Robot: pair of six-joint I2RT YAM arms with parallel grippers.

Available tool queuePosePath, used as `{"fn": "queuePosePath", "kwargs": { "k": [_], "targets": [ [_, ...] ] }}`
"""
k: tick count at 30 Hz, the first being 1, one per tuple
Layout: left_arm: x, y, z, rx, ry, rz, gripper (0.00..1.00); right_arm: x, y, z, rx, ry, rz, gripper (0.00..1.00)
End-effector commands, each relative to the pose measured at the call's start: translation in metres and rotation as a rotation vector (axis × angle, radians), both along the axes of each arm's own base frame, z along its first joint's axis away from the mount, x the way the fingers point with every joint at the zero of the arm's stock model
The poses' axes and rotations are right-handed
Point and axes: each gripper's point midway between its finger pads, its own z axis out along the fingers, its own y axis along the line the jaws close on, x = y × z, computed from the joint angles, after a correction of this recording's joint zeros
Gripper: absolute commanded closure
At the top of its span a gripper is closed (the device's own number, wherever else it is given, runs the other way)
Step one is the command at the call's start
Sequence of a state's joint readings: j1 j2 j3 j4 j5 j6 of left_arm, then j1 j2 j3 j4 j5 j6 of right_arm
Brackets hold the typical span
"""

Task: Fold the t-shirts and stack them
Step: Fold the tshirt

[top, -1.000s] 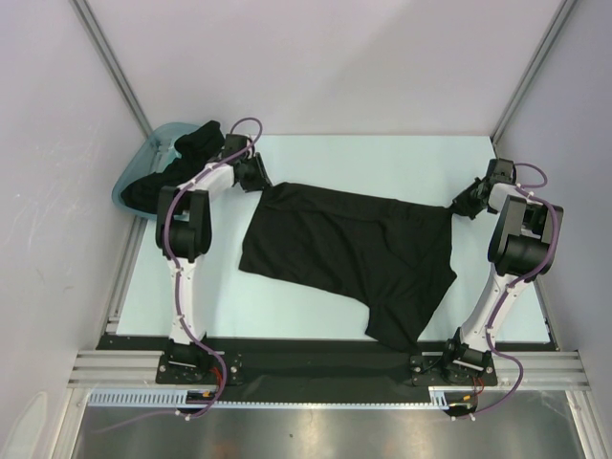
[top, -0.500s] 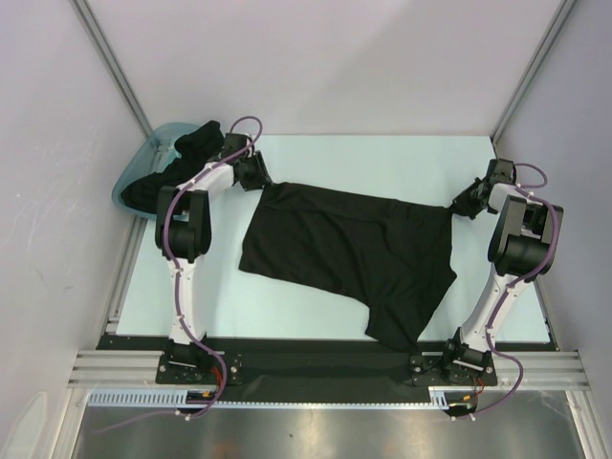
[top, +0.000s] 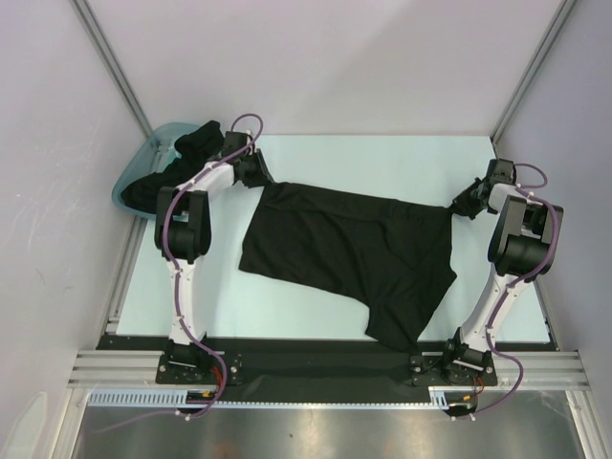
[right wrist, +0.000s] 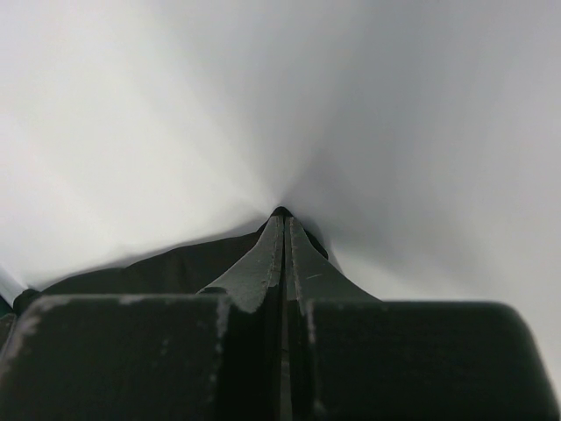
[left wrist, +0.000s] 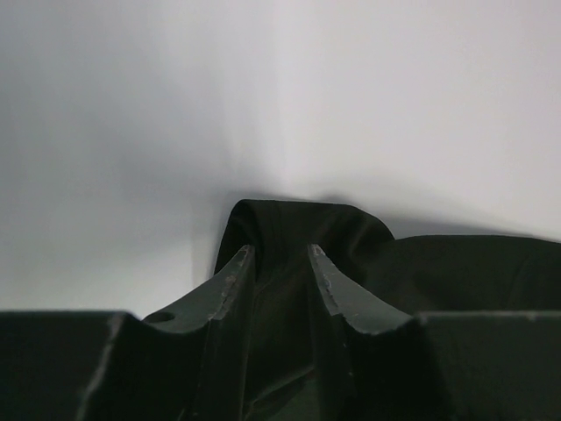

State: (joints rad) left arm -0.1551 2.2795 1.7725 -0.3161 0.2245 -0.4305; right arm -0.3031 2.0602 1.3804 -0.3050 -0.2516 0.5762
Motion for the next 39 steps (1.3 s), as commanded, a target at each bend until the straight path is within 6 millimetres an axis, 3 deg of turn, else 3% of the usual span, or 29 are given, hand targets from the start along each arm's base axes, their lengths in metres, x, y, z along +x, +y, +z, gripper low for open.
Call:
{"fn": "queuePosePath", "kwargs": {
  "k": [1, 6, 11, 14, 15, 16, 26, 35, 39],
  "targets": [
    [0.006, -0.012, 0.037, -0.045, -0.074, -0.024, 0.66, 0.003, -0.002, 0.013, -0.017, -0.034, -0.013, 1.00],
    [0.007, -0.013, 0.030, -0.045, -0.059, -0.028, 0.67, 0.004, -0.002, 0.013, -0.014, -0.038, -0.012, 1.00],
    [0.012, -0.011, 0.025, -0.025, -0.058, -0.021, 0.76, 0.005, -0.001, 0.012, -0.007, -0.039, -0.012, 1.00],
    [0.016, -0.007, 0.020, 0.004, -0.057, -0.008, 0.85, 0.005, -0.001, 0.011, -0.007, -0.038, -0.011, 1.00],
    [0.019, -0.006, 0.022, 0.010, -0.062, -0.006, 0.97, 0.006, -0.003, 0.012, -0.012, -0.037, -0.014, 1.00],
    [0.021, -0.005, 0.022, 0.017, -0.062, 0.000, 1.00, 0.006, -0.003, 0.013, -0.015, -0.038, -0.013, 1.00],
    [0.044, 0.006, 0.015, 0.060, -0.074, 0.054, 1.00, 0.010, -0.017, 0.027, -0.075, -0.071, -0.023, 1.00],
    [0.041, 0.007, 0.002, 0.071, -0.046, 0.058, 1.00, 0.016, -0.023, 0.029, -0.066, -0.087, -0.031, 1.00],
    [0.039, 0.008, 0.002, 0.076, -0.043, 0.058, 1.00, 0.023, -0.030, 0.041, -0.074, -0.121, -0.039, 1.00]
  ]
}}
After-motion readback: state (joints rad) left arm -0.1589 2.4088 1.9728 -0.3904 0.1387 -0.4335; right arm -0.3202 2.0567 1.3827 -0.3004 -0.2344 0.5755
